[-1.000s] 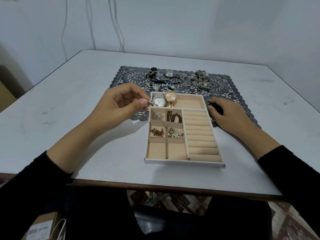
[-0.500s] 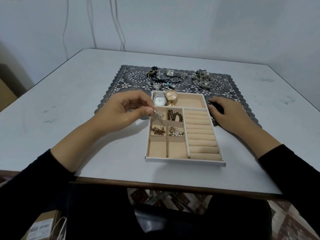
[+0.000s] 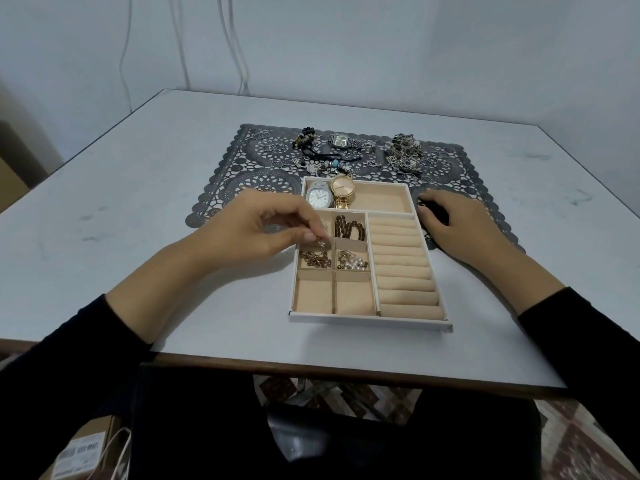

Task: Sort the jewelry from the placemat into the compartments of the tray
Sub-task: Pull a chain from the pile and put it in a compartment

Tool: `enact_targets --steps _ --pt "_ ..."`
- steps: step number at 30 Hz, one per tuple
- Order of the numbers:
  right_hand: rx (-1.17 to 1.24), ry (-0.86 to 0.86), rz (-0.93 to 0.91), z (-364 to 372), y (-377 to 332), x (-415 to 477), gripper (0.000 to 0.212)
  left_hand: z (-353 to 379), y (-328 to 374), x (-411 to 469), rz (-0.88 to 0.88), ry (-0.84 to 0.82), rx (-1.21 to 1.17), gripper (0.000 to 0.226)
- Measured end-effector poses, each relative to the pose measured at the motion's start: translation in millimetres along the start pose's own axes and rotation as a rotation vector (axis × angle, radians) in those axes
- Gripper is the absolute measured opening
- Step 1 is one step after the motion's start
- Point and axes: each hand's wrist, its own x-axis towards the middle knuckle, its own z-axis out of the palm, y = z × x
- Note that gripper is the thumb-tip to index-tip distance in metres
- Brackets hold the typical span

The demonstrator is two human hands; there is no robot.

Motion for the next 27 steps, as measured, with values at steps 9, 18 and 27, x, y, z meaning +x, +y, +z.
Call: enact_targets --steps 9,18,27 --pt "0.002 0.007 -0.003 -1.4 -3.4 -1.6 0.031 -0.9 0.3 1.0 0.093 -0.059 0.158 0.013" --pt "0.002 0.005 -0.005 -2.4 -4.8 -2.1 0.028 -8.3 6.2 -4.0 0.161 -0.078 0.324 0.023" --pt "0.024 0.002 -0.004 -3.9 -5.3 -2.6 0.026 -9.2 2.4 -5.8 0.123 -0.033 0.246 0.025"
